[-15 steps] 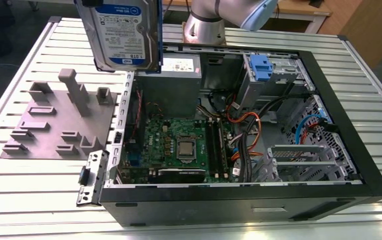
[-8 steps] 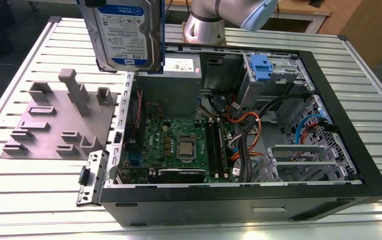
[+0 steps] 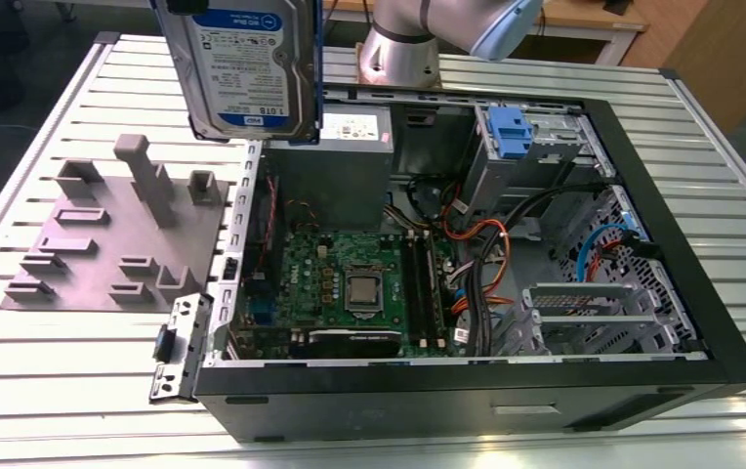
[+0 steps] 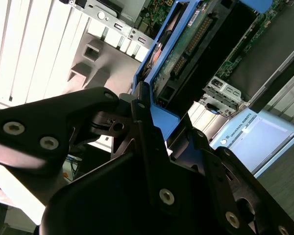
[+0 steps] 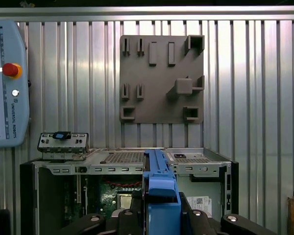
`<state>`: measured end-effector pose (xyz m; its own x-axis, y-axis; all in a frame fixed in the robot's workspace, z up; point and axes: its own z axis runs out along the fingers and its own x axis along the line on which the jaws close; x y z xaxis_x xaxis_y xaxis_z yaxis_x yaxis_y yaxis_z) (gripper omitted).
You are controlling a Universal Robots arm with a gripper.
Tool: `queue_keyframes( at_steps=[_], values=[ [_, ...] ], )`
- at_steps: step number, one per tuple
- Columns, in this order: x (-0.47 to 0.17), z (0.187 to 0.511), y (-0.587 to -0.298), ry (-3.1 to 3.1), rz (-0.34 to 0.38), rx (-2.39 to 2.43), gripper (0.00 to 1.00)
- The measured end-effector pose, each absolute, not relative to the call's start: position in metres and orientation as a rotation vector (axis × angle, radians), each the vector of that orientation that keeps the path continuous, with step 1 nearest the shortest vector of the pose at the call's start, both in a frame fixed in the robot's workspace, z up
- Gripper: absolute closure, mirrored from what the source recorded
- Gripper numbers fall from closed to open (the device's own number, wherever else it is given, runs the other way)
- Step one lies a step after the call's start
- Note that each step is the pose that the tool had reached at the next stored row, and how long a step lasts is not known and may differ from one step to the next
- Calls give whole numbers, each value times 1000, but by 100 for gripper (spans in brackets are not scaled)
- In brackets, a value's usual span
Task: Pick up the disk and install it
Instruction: 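Pick up the disk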
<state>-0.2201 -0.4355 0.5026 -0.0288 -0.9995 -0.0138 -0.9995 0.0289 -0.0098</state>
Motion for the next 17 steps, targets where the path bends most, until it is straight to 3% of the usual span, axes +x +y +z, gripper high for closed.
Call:
queue_keyframes(
  at_steps=[17],
  values=[
    [-220, 503, -450, 2241, 4, -2178, 64]
  ],
)
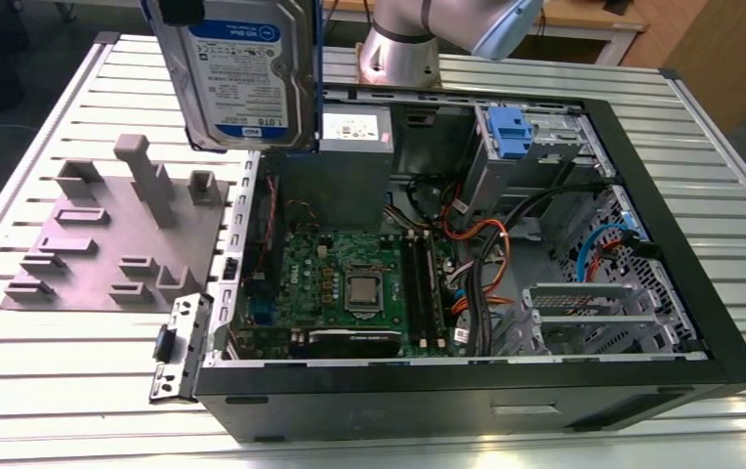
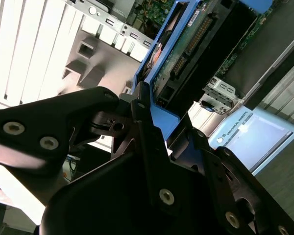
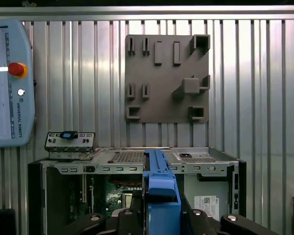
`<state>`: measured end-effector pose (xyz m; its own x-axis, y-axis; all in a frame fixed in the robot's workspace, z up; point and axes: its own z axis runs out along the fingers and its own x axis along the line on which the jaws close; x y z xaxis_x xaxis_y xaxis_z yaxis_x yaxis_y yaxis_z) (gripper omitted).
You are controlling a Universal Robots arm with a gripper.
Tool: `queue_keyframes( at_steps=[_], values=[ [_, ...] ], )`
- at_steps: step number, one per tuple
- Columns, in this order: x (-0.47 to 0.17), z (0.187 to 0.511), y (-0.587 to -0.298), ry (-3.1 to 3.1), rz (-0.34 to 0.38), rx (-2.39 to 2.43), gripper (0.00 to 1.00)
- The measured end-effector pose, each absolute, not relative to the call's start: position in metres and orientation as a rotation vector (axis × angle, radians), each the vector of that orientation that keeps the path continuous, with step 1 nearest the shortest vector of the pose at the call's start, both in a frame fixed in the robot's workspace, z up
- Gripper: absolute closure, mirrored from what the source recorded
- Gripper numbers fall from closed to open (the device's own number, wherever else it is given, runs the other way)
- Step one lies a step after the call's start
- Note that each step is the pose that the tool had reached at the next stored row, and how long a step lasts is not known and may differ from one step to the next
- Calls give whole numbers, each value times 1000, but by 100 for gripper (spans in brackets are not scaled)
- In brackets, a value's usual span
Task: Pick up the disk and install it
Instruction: 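Pick up the disk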
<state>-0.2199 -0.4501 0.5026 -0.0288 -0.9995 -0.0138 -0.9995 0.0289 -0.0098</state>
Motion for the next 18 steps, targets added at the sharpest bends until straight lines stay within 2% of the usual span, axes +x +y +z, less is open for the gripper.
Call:
queue_keyframes(
  at_steps=[18],
  values=[
    [-165, 503, -456, 2243, 8, -2179, 64]
  ],
)
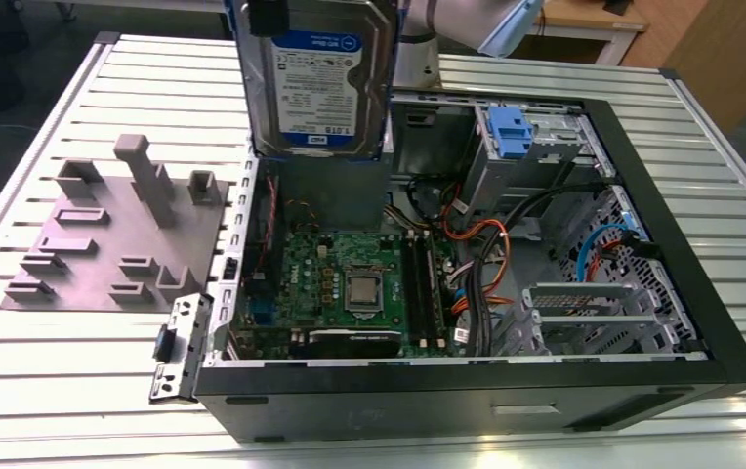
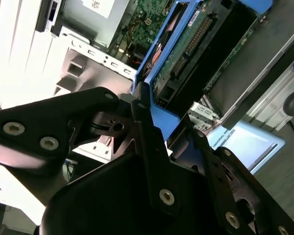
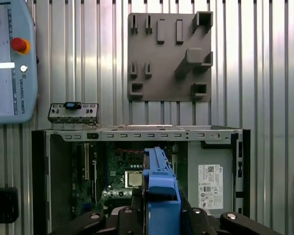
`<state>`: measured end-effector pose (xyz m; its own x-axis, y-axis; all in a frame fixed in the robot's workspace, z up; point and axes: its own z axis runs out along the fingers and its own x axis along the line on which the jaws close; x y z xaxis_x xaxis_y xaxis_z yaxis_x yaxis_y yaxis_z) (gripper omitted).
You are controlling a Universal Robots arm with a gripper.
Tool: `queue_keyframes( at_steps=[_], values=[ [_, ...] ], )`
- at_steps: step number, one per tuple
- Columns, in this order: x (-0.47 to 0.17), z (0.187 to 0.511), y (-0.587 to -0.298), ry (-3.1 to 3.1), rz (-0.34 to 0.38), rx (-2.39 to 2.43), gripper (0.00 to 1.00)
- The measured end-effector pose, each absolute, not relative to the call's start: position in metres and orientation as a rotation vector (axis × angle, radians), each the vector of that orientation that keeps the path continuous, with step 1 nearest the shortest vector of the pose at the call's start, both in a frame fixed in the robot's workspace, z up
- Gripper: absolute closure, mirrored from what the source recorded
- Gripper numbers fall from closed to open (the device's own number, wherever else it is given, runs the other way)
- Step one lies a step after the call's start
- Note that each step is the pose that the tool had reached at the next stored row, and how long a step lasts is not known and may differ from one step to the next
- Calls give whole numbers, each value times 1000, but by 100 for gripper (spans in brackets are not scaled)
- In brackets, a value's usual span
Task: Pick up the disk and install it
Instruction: 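Pick up the disk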
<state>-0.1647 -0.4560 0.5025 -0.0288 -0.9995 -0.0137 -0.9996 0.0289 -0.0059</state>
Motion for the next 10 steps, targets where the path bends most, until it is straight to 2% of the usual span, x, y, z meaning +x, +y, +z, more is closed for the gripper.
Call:
queue_keyframes(
  at_steps=[10],
  values=[
    [-134, 502, -456, 2243, 9, -2180, 64]
  ],
)
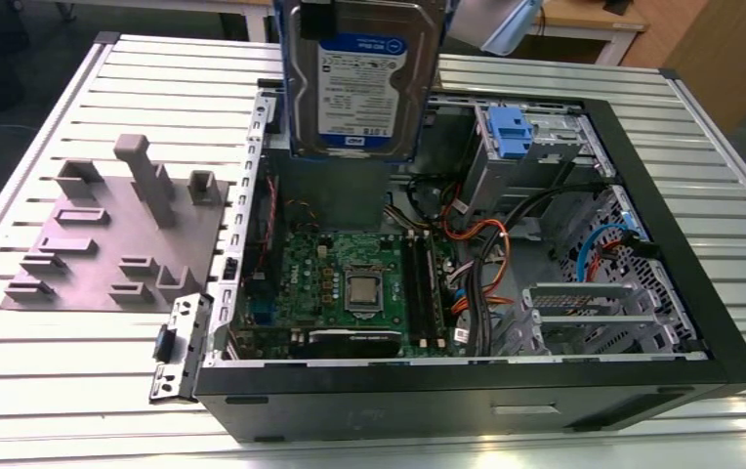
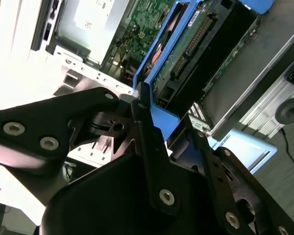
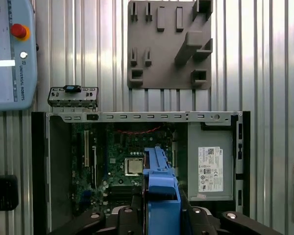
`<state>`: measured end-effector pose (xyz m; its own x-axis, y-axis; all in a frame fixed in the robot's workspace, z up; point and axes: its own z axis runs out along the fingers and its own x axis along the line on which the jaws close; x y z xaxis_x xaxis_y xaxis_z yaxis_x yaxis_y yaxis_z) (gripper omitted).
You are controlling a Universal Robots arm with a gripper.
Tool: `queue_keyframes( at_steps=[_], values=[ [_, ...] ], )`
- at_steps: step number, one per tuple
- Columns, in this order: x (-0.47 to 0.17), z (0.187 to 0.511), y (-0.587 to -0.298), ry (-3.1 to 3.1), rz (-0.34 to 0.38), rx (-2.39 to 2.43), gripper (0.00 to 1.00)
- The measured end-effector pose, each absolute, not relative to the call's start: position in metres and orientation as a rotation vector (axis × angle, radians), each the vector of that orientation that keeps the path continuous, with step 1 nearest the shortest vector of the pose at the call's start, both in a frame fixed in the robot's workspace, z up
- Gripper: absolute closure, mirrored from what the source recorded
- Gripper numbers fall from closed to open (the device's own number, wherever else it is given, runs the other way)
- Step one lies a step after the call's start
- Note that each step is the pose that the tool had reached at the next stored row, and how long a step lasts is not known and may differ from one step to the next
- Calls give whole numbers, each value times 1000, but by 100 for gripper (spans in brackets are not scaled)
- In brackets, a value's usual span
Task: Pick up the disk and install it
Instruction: 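Pick up the disk, then insert the disk into the insertion slot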
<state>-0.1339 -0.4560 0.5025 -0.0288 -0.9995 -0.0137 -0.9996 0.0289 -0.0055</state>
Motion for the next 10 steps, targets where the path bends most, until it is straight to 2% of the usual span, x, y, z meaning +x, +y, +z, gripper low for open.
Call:
queue_keyframes(
  at_steps=[10],
  values=[
    [-116, 502, -456, 2244, 9, -2180, 64]
  ],
)
